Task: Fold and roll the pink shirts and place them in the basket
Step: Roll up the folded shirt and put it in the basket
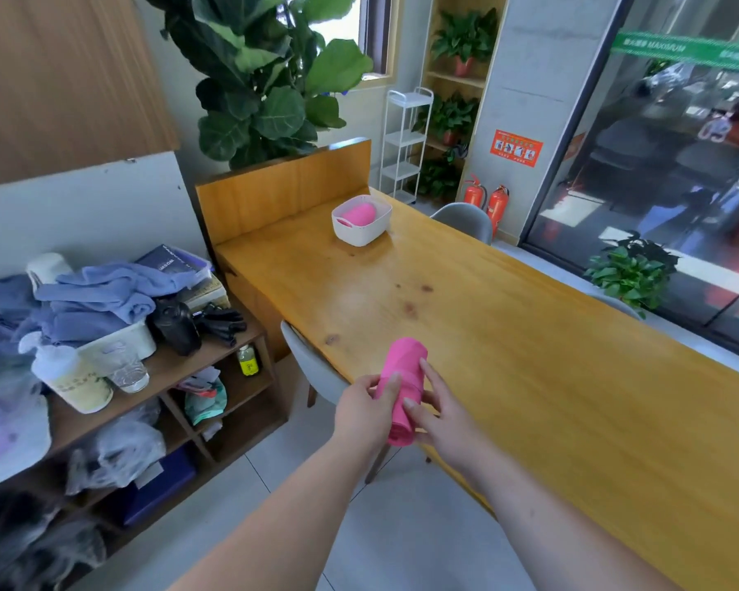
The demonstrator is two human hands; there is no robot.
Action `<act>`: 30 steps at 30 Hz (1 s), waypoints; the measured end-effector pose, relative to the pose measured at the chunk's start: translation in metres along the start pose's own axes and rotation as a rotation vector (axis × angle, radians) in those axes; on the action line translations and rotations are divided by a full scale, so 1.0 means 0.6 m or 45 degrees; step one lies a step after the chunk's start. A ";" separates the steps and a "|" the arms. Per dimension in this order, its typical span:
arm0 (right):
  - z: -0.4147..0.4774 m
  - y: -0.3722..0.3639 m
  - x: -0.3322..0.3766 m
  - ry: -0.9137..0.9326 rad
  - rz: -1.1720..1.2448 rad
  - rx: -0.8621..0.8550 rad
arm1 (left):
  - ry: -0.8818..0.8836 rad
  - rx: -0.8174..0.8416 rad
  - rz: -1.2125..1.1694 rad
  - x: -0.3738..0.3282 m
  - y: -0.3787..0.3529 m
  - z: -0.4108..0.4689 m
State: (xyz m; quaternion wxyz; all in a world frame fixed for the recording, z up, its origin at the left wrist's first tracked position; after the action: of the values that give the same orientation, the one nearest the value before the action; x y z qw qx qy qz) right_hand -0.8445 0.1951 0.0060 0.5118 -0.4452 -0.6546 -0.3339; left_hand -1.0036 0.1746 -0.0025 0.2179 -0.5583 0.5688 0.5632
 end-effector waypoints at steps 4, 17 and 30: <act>0.038 -0.027 0.008 0.029 -0.064 0.071 | -0.003 -0.054 0.162 0.011 0.046 0.036; 0.313 -0.154 0.055 0.042 -0.103 0.237 | -0.223 0.040 0.438 0.011 0.176 0.274; 0.562 -0.180 0.093 -0.098 0.150 0.232 | -0.191 0.103 0.458 -0.057 0.246 0.505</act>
State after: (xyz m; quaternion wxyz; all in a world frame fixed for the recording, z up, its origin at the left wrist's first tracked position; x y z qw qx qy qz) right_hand -1.0747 0.4685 -0.0232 0.5432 -0.4472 -0.6741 -0.2249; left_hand -1.2397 0.4178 0.0042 0.1779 -0.3949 0.6637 0.6099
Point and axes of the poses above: each hand's wrist, its own z-axis towards the middle knuckle, its own y-axis out of the back of the hand, x = y × z, the point moved 8 cm from there along z, towards the middle knuckle, and after that the axes turned 6 degrees about z, right-handed, at the moved point
